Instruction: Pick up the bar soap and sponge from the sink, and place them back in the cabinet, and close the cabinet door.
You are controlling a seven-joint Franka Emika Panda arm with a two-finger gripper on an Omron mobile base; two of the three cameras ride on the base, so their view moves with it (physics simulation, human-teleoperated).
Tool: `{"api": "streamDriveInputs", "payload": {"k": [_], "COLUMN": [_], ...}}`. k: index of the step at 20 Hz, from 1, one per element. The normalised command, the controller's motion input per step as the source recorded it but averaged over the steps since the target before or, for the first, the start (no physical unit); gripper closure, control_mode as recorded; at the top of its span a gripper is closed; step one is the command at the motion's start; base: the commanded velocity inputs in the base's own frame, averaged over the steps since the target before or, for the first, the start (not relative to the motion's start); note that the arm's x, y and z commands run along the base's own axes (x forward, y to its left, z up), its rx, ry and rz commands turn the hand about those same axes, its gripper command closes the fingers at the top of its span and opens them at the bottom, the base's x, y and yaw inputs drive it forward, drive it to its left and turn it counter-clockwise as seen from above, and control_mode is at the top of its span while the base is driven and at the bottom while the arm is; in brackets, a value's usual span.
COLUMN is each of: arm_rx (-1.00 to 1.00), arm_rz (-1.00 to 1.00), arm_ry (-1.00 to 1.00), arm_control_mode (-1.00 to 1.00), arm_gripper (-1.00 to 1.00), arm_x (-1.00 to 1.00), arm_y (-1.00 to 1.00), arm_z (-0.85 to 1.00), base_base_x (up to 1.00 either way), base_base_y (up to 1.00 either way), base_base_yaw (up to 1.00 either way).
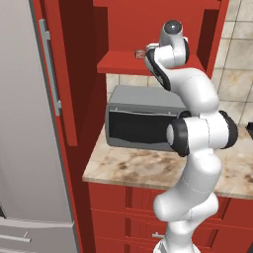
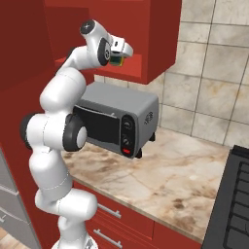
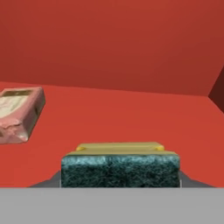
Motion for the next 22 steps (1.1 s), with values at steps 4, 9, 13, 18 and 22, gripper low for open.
{"api": "streamDriveInputs", "payload": {"k": [4,9,13,18,22], "arm_rx": [0.00,0.00,0.00,0.00,0.00], "arm_rz": [0.00,0.00,0.00,0.00,0.00], "arm_ry": [-0.01,0.00,0.00,-0.01,0.00], "arm_control_mode": [-1.00,-1.00,-1.00,-1.00,-1.00], "arm_gripper": [1.00,1.00,-1.00,-1.00,-1.00], "arm_x": [0.05,0.09,0.06,0.10,0.03], "arm_y": [0.00,0.00,0.00,0.00,0.00], "arm_z": [-0.24,-0.04,0.00,0.00,0.00], "base_base_x": [0.00,0.00,0.00,0.00,0.00], "base_base_y": [0.00,0.00,0.00,0.00,0.00], "base_base_yaw": [0.00,0.00,0.00,0.00,0.00]}}
